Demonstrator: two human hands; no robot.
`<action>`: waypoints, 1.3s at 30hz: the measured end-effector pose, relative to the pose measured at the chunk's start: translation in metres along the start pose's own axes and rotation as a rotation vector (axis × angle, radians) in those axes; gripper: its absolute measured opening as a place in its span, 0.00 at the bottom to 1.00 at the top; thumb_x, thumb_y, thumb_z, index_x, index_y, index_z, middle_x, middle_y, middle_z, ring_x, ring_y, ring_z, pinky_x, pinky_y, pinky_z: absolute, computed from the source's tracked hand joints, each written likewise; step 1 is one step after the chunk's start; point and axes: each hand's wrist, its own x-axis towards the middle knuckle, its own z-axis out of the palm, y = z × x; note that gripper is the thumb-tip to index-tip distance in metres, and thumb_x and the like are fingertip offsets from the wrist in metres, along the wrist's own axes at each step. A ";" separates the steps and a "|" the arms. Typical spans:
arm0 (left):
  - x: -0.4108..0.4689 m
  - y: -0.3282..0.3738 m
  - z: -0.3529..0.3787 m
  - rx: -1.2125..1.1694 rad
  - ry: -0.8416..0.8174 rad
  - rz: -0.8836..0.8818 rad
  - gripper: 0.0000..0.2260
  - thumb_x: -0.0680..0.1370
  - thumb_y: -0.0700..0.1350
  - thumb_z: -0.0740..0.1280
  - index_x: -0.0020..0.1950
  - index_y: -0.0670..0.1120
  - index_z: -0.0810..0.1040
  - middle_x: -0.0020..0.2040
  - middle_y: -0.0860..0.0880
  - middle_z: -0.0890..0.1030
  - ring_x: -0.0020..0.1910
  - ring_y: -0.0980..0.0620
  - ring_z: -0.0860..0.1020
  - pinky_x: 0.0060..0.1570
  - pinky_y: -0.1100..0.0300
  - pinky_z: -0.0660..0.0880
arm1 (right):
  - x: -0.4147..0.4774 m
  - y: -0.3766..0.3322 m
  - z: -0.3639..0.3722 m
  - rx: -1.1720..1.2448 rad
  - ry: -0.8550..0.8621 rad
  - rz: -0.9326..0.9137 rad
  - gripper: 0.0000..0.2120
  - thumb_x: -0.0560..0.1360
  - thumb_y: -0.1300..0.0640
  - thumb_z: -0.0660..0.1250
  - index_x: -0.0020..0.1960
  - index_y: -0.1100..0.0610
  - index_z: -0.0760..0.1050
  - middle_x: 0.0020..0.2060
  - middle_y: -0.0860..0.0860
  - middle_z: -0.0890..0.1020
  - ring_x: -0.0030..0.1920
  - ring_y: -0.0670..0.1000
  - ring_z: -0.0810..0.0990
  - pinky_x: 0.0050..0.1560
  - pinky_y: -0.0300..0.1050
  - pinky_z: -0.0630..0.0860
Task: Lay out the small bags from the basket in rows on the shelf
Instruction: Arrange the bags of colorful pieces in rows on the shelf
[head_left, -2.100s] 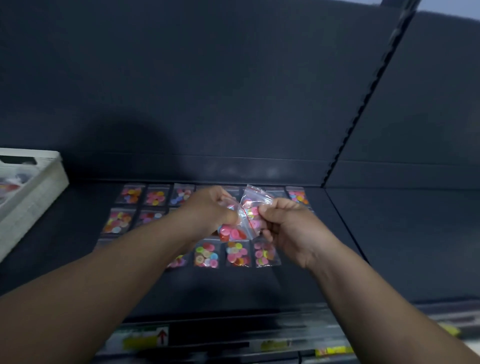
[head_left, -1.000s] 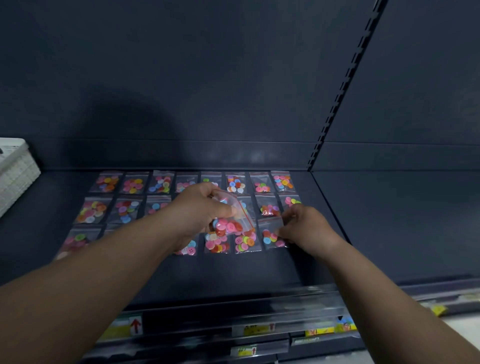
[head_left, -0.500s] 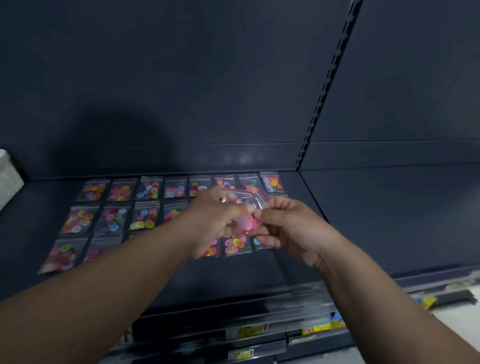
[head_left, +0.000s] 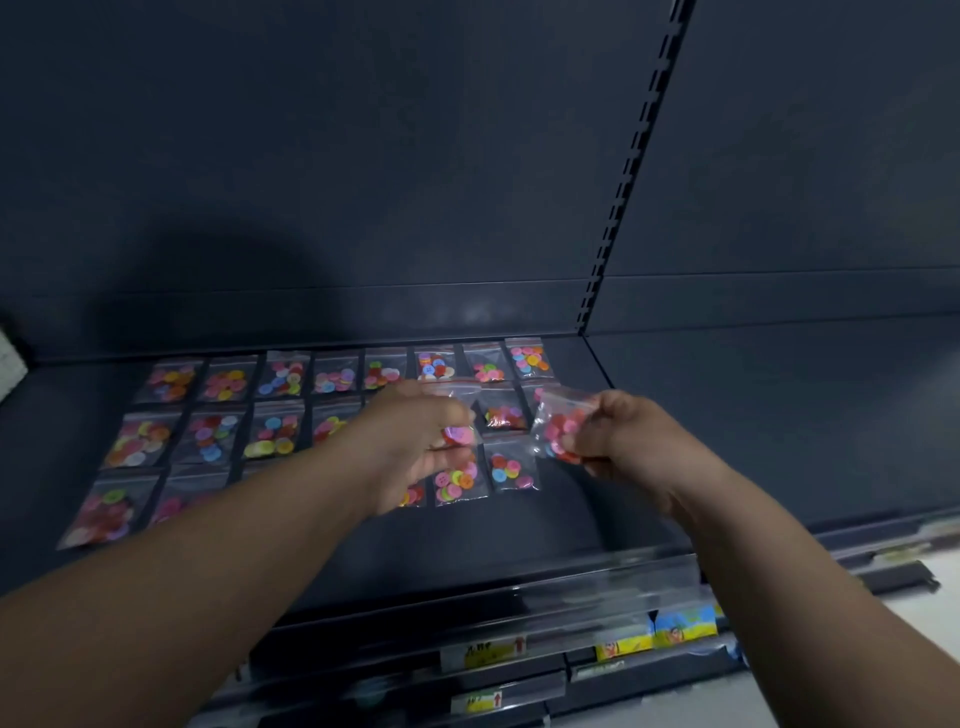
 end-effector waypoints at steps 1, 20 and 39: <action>0.000 0.002 -0.001 -0.015 0.018 -0.009 0.05 0.75 0.33 0.66 0.48 0.41 0.73 0.48 0.43 0.76 0.45 0.49 0.78 0.38 0.59 0.79 | 0.002 0.003 -0.006 -0.063 0.008 0.019 0.06 0.72 0.69 0.67 0.47 0.61 0.74 0.37 0.55 0.81 0.35 0.49 0.79 0.34 0.39 0.73; 0.000 0.001 -0.008 -0.024 0.083 -0.035 0.11 0.75 0.29 0.61 0.54 0.41 0.72 0.63 0.39 0.73 0.55 0.42 0.78 0.34 0.59 0.81 | 0.034 0.033 -0.011 -0.473 0.137 0.049 0.04 0.71 0.64 0.70 0.39 0.60 0.75 0.28 0.55 0.79 0.26 0.49 0.75 0.27 0.39 0.71; -0.027 0.007 -0.037 0.080 0.036 0.194 0.10 0.73 0.32 0.69 0.50 0.43 0.75 0.50 0.42 0.79 0.45 0.49 0.80 0.42 0.59 0.80 | -0.011 -0.046 0.089 0.066 -0.266 -0.181 0.09 0.74 0.62 0.69 0.36 0.55 0.74 0.31 0.52 0.77 0.29 0.46 0.73 0.31 0.38 0.71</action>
